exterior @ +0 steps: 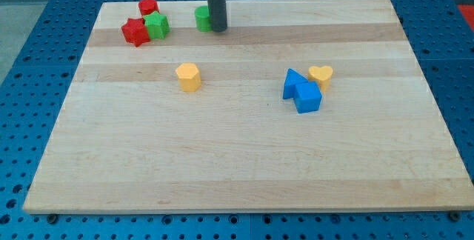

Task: Slide the green circle into the green star

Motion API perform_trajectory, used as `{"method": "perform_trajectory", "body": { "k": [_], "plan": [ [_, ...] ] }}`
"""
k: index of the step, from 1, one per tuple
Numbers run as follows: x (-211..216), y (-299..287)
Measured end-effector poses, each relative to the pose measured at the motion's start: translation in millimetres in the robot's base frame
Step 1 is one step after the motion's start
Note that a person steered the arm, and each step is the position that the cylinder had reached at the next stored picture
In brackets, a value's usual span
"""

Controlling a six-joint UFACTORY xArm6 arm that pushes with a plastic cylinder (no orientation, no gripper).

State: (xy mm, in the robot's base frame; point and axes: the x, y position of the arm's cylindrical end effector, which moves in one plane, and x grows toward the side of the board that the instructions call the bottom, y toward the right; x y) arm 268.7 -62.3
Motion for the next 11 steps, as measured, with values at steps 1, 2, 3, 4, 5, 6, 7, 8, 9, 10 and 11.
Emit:
{"method": "perform_trajectory", "body": {
  "k": [1,2,3,4,5,6,7,8,9,10,11],
  "plan": [
    [-5.1,-16.9],
    [-10.9,-0.8],
    [-33.5,9.4],
    [-37.3,-2.0],
    [-37.4,-23.0],
    [-37.4,-41.3],
    [-37.4,-56.2],
    [-37.4,-66.4],
    [-38.0,-66.4],
    [-38.0,-66.4],
    [-38.0,-68.0]
  ]
}}
